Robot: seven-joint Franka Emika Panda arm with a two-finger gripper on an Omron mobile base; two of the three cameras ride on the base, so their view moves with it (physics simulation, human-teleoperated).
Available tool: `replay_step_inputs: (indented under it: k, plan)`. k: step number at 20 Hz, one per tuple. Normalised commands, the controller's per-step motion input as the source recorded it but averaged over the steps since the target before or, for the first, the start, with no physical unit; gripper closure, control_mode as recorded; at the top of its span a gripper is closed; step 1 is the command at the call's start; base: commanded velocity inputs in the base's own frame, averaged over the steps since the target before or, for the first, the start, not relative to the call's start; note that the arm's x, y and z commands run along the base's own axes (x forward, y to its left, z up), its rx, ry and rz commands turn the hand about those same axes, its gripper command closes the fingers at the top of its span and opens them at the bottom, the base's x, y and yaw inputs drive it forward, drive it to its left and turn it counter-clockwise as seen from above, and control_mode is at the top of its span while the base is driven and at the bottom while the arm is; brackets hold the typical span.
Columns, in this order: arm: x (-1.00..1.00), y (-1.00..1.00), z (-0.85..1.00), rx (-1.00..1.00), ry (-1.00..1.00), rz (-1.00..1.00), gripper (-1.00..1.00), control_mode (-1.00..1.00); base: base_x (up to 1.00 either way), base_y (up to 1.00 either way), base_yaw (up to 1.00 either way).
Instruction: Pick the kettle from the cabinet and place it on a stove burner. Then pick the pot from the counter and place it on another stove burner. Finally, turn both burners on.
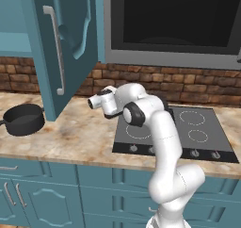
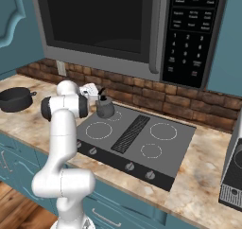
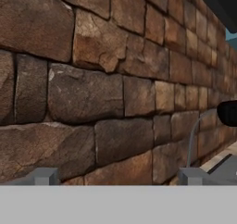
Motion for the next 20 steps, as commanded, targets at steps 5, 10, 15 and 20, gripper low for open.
replay_step_inputs:
  k: [5,10,15,20]
  plan:
    - [0.00,0.00,0.00,0.00,-0.04,0.00,-1.00,-1.00,0.00,0.00,0.00]
    - [0.00,0.00,0.00,0.00,-0.03,0.00,-1.00,-1.00,0.00,0.00,0.00]
    - [0.00,0.09,0.00,0.00,0.00,0.00,-1.00,-1.00,0.00,0.00,0.00]
    - [0.00,0.20,0.00,0.00,0.00,-0.04,-1.00,-1.00,0.00,0.00,0.00]
